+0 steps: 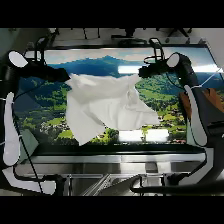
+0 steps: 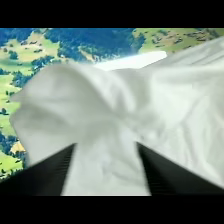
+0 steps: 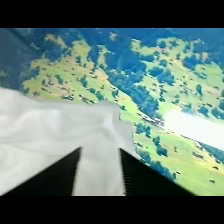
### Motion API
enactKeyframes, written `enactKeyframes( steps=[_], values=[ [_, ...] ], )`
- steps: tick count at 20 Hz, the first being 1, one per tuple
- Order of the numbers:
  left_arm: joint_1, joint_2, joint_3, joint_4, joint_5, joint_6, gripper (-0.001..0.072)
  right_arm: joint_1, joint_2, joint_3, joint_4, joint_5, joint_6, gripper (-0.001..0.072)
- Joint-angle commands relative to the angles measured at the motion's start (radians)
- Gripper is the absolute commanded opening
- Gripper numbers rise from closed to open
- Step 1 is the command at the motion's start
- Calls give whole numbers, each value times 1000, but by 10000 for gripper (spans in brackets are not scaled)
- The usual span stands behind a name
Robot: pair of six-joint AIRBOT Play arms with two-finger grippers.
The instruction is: Fold the shirts.
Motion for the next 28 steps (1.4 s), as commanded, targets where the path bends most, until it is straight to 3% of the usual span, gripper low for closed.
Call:
enactKeyframes(
  steps=[1, 5, 9, 12, 15, 20, 23, 24, 27, 28],
  values=[
    [32, -56, 10, -11, -38, -5, 690, -111, -8, 3, 155, 56, 22, 470],
    [141, -5, 35, -13, -240, -55, 689, -305, 97, 2, 105, 318, 22, 470],
    [221, 114, -256, -13, -169, -55, 689, -451, 105, -61, 105, 511, 22, 469],
    [253, 140, -460, -14, -44, -31, 689, -490, 119, -225, 105, 543, 22, 465],
    [243, 61, -536, -21, -2, -5, 689, -489, 126, -391, 105, 581, 15, 465],
    [217, -128, -471, -216, 0, 76, 689, -477, 138, -618, 113, 548, -2, 466],
    [187, -219, -386, -224, -27, 77, 687, -427, 142, -721, 114, 470, -15, 466],
    [178, -240, -364, -224, -42, 76, 585, -400, 142, -744, 120, 434, -26, 466],
    [159, -258, -325, -220, -63, 79, 79, -320, 139, -766, 120, 360, -27, 465],
    [159, -258, -316, -221, -65, 79, 15, -298, 138, -766, 119, 342, -28, 466]
  ],
)
